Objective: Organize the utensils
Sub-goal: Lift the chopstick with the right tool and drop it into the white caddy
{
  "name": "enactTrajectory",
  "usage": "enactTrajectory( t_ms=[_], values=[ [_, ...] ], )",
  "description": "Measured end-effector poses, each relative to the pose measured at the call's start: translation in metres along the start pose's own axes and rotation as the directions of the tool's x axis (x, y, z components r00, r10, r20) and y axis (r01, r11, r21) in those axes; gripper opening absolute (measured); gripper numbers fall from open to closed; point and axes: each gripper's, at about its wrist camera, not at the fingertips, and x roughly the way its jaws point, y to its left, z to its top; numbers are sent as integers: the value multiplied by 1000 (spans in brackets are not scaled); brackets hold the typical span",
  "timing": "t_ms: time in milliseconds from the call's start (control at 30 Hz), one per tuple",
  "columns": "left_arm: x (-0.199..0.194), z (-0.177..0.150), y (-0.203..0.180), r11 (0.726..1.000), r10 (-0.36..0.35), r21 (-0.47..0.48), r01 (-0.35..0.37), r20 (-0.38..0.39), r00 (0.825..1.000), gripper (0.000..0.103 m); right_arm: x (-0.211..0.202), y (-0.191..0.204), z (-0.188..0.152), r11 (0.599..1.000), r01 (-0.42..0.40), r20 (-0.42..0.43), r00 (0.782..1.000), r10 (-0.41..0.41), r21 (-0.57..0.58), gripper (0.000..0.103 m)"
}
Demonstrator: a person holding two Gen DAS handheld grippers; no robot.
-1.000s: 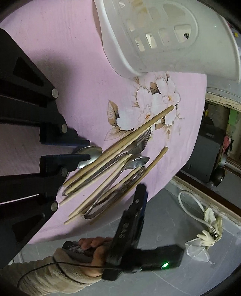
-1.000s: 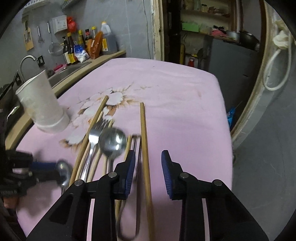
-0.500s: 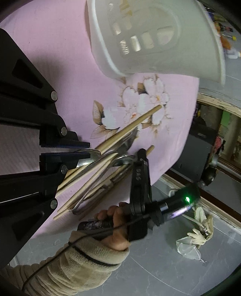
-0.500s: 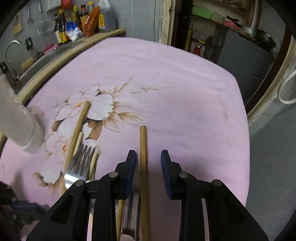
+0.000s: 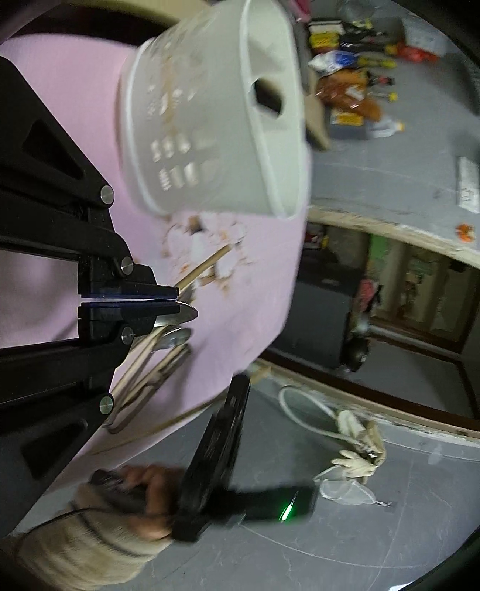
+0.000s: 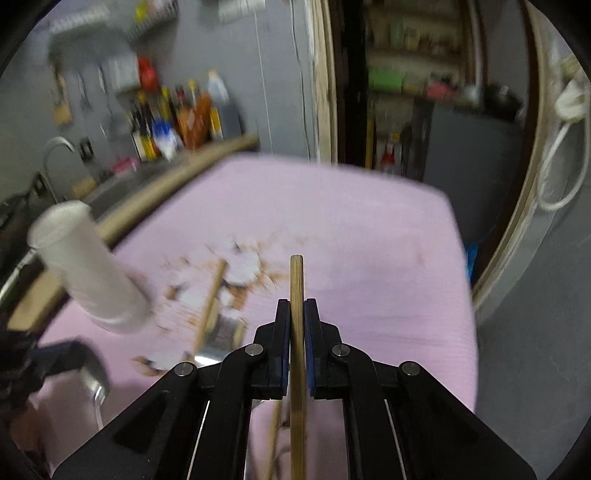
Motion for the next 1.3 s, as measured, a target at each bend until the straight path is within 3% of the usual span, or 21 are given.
enactTrajectory(
  t_ms=[133, 233, 400, 500, 667, 800, 933, 1067, 1167, 1300],
  values=[
    [-13, 5, 0, 999, 42, 5, -43, 84, 996, 0, -42, 17, -2, 1000, 6, 195, 981, -7, 6, 5],
    [-30, 10, 0, 997, 77, 17, -81, 161, 984, 0, -67, 33, 3, 1000, 11, 324, 946, -10, -4, 5],
    [-62, 25, 6, 990, 125, 23, -137, 274, 954, 0, -85, 65, 20, 999, -2, 458, 888, 27, -55, 5],
    [-80, 34, 17, 984, 164, 16, -179, 328, 930, 0, -91, 84, 32, 995, -49, 531, 843, 85, -82, 5],
    [-114, 52, 40, 959, 259, -8, -283, 427, 866, 0, -88, 121, 59, 987, -120, 648, 744, 162, -109, 5],
    [-135, 63, 67, 939, 328, -68, -336, 464, 823, 0, -81, 147, 78, 979, -183, 718, 669, 194, -94, 5],
    [-150, 71, 96, 895, 430, -122, -430, 495, 755, 0, -65, 167, 95, 972, -230, 772, 609, 184, -50, 5],
    [-147, 70, 120, 850, 509, -164, -501, 505, 697, 0, -46, 181, 102, 979, -203, 800, 585, 133, -15, 5],
    [-136, 66, 131, 822, 550, -182, -539, 498, 671, 0, -37, 181, 100, 983, -183, 811, 578, 96, 14, 5],
    [-113, 60, 137, 789, 586, -169, -591, 499, 639, 0, -25, 186, 95, 995, -98, 819, 572, 39, 21, 5]
  ],
)
